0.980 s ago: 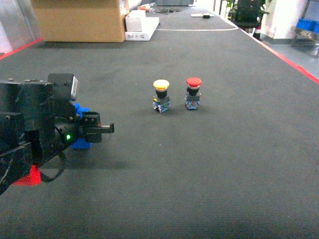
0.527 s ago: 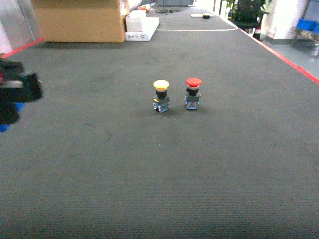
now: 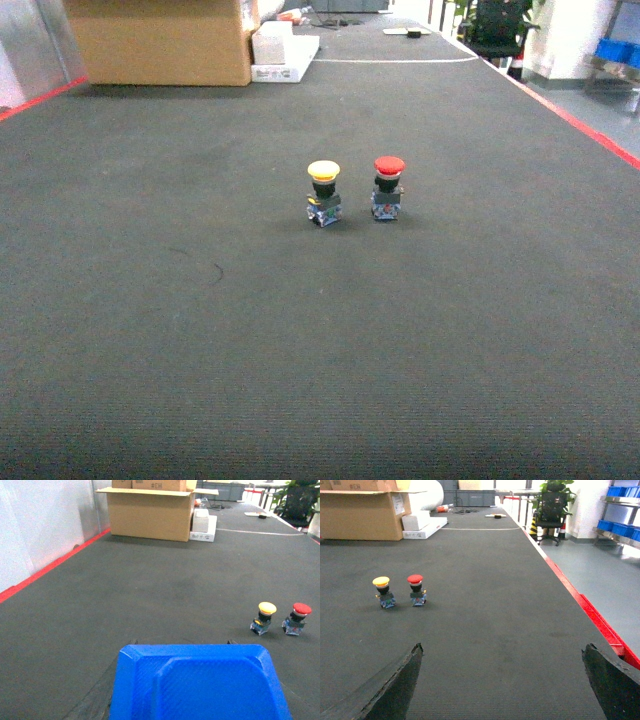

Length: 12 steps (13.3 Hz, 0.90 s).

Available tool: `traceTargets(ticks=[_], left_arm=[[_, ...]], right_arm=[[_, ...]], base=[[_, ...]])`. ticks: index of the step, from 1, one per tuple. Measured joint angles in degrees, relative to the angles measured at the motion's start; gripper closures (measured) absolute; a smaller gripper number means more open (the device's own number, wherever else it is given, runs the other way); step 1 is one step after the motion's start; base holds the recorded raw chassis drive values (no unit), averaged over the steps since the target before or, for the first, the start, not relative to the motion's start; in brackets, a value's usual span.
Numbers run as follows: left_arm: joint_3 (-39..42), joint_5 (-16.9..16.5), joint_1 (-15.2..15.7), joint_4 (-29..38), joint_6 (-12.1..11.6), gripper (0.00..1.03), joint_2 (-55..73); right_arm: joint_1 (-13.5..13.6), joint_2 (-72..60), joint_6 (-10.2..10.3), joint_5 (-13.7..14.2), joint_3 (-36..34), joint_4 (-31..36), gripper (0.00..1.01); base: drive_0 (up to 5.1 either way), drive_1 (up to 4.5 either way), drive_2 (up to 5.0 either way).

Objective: Pick blue part to blue bin on bottom shelf

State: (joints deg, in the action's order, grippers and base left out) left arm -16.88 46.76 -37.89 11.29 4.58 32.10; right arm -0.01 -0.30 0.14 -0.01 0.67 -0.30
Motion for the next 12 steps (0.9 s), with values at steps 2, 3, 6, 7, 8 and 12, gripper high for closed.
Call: traceTargets(ticks=[2,3,6,7,8,12], left_arm=[[0.1,-0.3,-1.0,-1.4,0.0,0.59,0.7],[0.1,-0.3,-1.0,-1.4,0.0,0.59,0.9],[0.1,-0.3,-1.0,-1.4,0.0,0.59,0.8],[0.1,-0.3,-1.0,-1.4,0.0,0.59,0.8],[0.1,-0.3,-1.0,-1.4,0.0,0.59,0.9],[0.1,-0.3,-1.0,-1.4,0.0,0.59,0.8]], right_arm=[[0.0,0.0,0.0,0.0,0.0,0.0,0.03],[0.0,0.0,0.0,0.0,0.0,0.0,0.03],[0.0,0.0,0.0,0.0,0.0,0.0,0.03],[0.0,0.0,0.0,0.0,0.0,0.0,0.03],[0.0,0.0,0.0,0.0,0.0,0.0,0.03],[0.0,0.0,0.0,0.0,0.0,0.2,0.03]], base=[[0.0,0.0,0.0],[0.0,0.0,0.0],[0.0,0.0,0.0],[0.0,0.0,0.0],[0.0,0.0,0.0],[0.0,0.0,0.0]])
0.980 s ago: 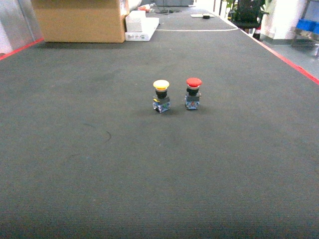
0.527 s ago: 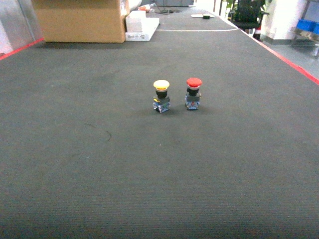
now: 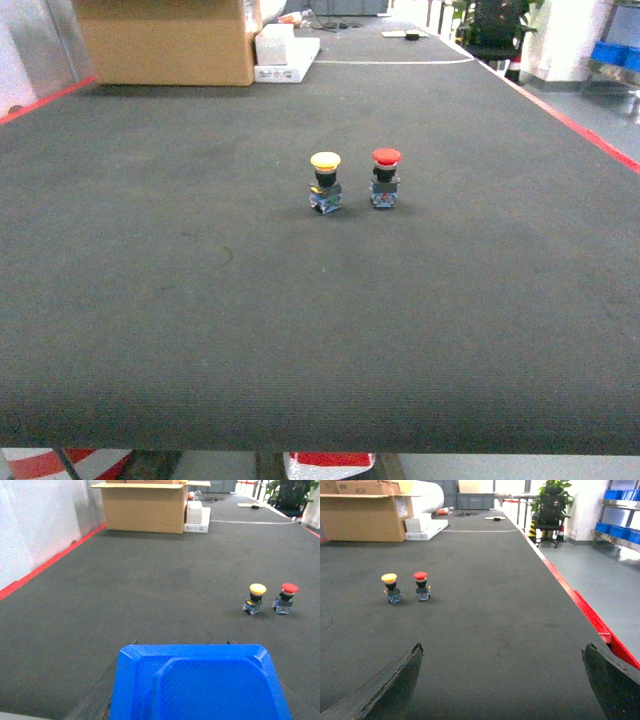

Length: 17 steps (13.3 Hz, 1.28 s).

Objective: Pick blue part to blue bin on bottom shelf

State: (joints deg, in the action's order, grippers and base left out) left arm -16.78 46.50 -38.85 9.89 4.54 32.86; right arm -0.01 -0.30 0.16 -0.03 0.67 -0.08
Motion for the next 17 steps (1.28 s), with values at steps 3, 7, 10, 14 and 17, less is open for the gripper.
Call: traceTargets(ticks=[3,7,10,14,17], left_arm=[[0.0,0.2,0.2,0.0,0.0,0.59,-0.2],[0.0,0.0,0.0,0.0,0.0,0.59,-0.1],[0.0,0.0,0.0,0.0,0.0,0.59,-0.1],[0.0,0.0,0.0,0.0,0.0,0.59,-0.1],[0.0,0.0,0.0,0.0,0.0,0.59,-0.1]], right_arm=[[0.0,0.0,0.0,0.0,0.0,-0.2,0.03],[0.0,0.0,0.0,0.0,0.0,-0.2,0.03],[0.0,0.0,0.0,0.0,0.0,-0.2,0.03],[0.0,0.0,0.0,0.0,0.0,-0.2,0.03],[0.0,0.0,0.0,0.0,0.0,-0.2,0.03]], base=[[-1.5,-1.5,-1.5],[-1.7,-1.66,-1.7],[-1.7,-1.69,-1.7],[-1.6,-1.58,-1.6],[-1.6,-1.59,-1.6]])
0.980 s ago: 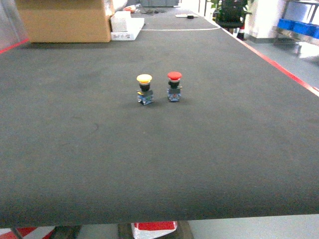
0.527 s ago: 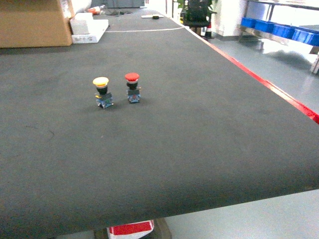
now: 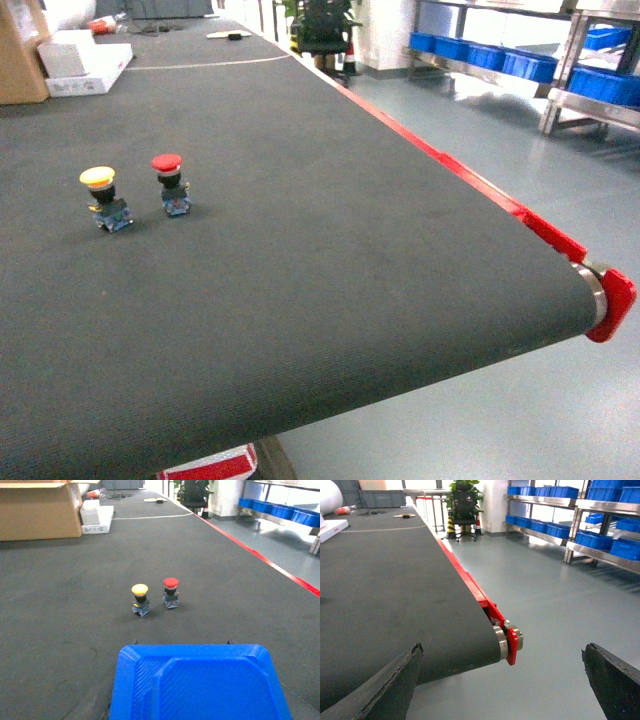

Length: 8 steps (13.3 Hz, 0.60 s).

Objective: Pick blue part to blue bin on bottom shelf

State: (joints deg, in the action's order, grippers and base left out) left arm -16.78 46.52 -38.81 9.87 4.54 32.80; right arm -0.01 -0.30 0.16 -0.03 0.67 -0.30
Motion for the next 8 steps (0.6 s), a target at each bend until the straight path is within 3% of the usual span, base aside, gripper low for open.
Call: traceTargets(ticks=[8], left_arm=[[0.0,0.0,0.0,0.0,0.0,0.59,0.0]], right_arm=[[0.0,0.0,0.0,0.0,0.0,0.0,0.03]], base=[[-1.6,-1.63,-1.6]])
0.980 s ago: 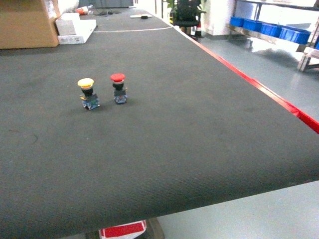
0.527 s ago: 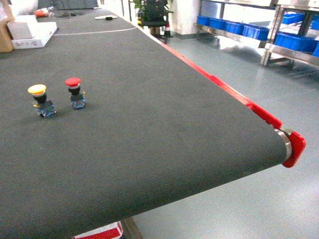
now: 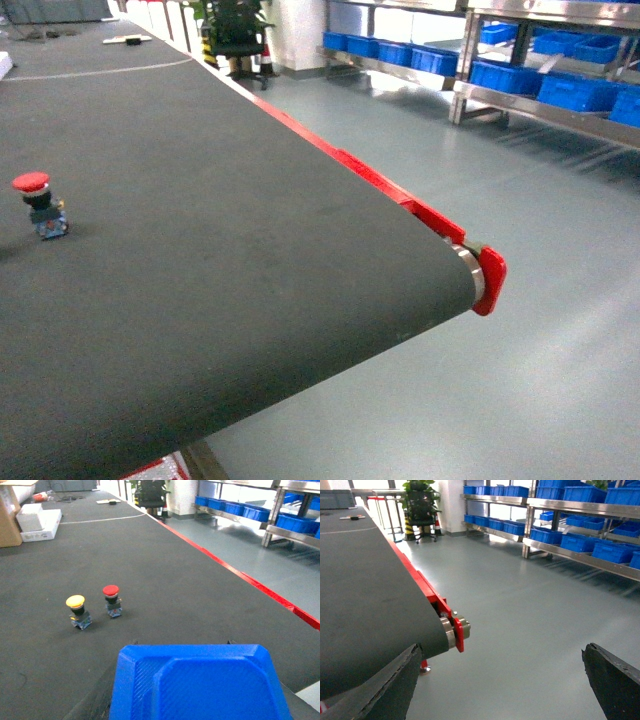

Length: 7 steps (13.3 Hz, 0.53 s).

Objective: Pick blue part to blue bin on bottom shelf

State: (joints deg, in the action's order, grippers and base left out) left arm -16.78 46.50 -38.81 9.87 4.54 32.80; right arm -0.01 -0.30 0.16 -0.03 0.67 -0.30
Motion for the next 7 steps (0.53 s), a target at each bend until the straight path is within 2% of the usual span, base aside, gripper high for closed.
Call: traceTargets(ticks=[7], left_arm=[[0.0,0.0,0.0,0.0,0.0,0.59,0.0]], right_arm=[[0.0,0.0,0.0,0.0,0.0,0.0,0.03]], base=[[-1.6,-1.62,-1.6]])
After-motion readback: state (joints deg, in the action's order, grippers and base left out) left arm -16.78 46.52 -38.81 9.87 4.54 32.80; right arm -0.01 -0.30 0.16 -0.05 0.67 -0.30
